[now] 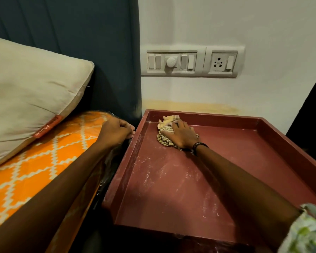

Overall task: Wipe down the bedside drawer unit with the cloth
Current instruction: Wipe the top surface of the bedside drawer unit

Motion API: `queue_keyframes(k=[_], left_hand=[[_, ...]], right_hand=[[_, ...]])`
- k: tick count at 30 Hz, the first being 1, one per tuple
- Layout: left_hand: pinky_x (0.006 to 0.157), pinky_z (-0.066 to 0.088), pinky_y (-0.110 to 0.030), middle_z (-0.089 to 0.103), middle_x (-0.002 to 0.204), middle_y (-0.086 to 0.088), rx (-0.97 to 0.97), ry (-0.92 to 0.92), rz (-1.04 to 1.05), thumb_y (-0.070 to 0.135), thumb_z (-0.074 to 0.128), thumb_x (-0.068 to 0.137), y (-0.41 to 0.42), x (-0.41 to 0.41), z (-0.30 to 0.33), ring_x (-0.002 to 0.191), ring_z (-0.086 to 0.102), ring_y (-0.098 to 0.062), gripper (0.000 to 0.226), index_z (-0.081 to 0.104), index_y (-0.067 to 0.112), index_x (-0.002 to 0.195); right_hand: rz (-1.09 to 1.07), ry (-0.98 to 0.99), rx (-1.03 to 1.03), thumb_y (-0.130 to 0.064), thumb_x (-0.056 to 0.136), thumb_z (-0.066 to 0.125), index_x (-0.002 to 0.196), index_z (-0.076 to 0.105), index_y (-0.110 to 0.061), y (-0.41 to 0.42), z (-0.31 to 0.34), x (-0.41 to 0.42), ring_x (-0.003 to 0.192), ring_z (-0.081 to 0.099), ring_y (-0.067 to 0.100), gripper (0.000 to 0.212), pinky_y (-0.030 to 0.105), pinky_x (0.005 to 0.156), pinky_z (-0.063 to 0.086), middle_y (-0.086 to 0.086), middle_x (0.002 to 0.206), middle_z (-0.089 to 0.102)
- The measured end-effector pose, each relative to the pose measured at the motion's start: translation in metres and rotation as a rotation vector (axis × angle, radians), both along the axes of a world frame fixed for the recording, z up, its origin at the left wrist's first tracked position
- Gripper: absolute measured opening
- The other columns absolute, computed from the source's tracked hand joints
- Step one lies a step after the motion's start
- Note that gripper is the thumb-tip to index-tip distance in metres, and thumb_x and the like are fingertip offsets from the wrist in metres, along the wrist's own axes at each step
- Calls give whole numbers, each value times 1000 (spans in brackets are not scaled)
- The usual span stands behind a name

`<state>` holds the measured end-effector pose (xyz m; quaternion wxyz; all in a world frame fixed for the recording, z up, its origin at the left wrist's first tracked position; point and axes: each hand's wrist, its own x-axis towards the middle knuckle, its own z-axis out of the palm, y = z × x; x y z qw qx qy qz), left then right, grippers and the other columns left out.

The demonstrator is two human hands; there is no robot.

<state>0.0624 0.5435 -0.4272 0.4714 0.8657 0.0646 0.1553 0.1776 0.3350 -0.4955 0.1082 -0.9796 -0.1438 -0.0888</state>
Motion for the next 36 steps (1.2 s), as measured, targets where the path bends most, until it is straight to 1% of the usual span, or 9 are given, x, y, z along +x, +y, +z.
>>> queue_keyframes(k=[4,7,11,15,19,22,27,33,36], left_hand=[[76,57,-29,71,86,-14,16,-25,0,6,55,93,1,2,-2,81,69,-22,17,71,-1,91],[76,58,-31,72,83,-13,27,-33,-11,8,56,92,2,2,-3,79,70,-22,17,72,1,88],[76,59,-31,72,84,-12,55,-30,-3,10,57,92,2,3,-4,78,70,-20,18,72,3,88],[80,59,-39,72,83,-12,64,-30,5,10,57,92,1,2,-3,79,70,-21,19,73,4,85],[79,59,-39,72,82,-10,88,-35,10,11,57,92,0,0,-3,77,69,-20,19,73,4,85],[78,59,-38,73,85,-11,78,-31,11,10,57,92,-1,-1,-3,77,69,-21,18,73,4,85],[79,59,-44,72,85,-10,88,-31,8,10,56,92,-2,1,-3,79,69,-23,19,73,3,85],[78,59,-45,72,82,-12,67,-33,3,9,58,90,1,2,-4,78,70,-24,18,74,3,83],[77,59,-45,73,80,-11,52,-41,15,10,59,89,1,3,-5,76,70,-22,17,74,5,82]], right_hand=[[-225,-10,56,-65,91,30,144,36,-17,40,-2,2,143,19,27,72,48,112,20,9,155,25],[-267,-5,86,-62,93,29,145,34,-14,66,-1,4,144,16,30,71,51,113,17,12,155,24],[-58,0,37,-57,96,27,143,37,-21,64,0,6,143,17,30,61,52,112,18,8,155,26],[196,26,-19,-54,98,28,142,39,-23,40,5,4,142,23,24,56,51,111,22,1,154,31],[450,31,7,-57,93,31,136,46,-30,8,6,-3,133,37,14,53,41,105,33,-5,146,43],[362,-8,15,-66,87,23,133,48,-31,5,4,-1,131,41,13,63,40,103,37,-7,142,48],[167,-81,-5,-53,97,32,136,47,-22,38,-1,-3,136,36,18,52,41,107,30,-2,145,45],[241,-66,-9,-51,98,31,138,44,-21,40,-1,-32,136,33,16,52,40,108,25,-2,146,42],[365,-55,11,-54,97,30,138,44,-22,31,-1,-51,136,34,14,54,43,111,27,-3,147,42]])
